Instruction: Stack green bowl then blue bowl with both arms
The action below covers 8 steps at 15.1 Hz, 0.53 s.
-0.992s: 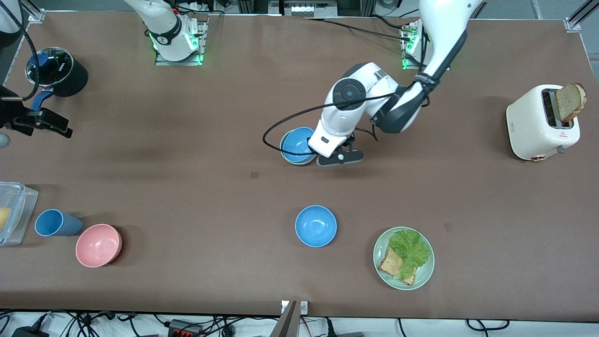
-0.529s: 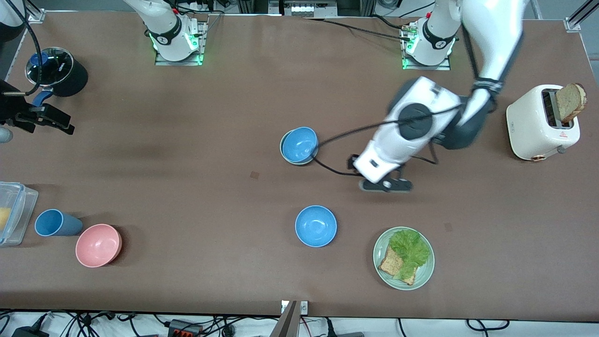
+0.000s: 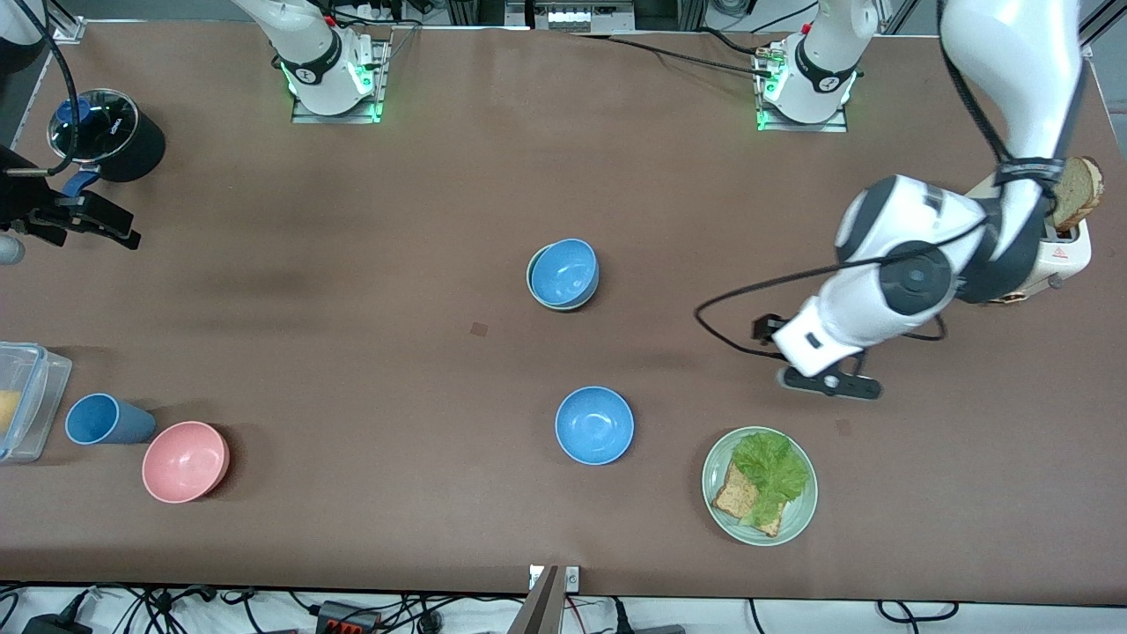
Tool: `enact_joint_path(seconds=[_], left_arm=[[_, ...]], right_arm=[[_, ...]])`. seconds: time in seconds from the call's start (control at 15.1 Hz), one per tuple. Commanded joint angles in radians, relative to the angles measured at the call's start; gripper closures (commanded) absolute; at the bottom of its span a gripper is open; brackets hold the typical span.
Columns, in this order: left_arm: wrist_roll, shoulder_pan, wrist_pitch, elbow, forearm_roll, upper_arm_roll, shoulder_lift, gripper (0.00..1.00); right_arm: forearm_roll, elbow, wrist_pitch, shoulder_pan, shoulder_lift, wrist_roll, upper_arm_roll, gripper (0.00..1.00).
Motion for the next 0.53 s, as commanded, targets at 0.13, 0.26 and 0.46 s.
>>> enact_joint_path(seconds=[0.13,0.26,0.46], left_arm=[[0.108,0.020,-0.003,-0.019,-0.018,0.090,-0.104,0.00],[0.137,-0.015,-0.006,-0.048,-0.216,0.230,-0.185,0.00],[0.317,-0.057,-0.040,-0.065,-0.296,0.359,-0.296,0.00]], right_arm=[[-0.002,-0.017,-0.008,0.002,-0.028,0.007,-0.001,0.00],[-0.006,-0.017,-0.011,0.002,-0.028,0.001,-0.001,0.00],[-0.003,-0.019,-0.011,0.002,-0.028,0.002,-0.001,0.00]])
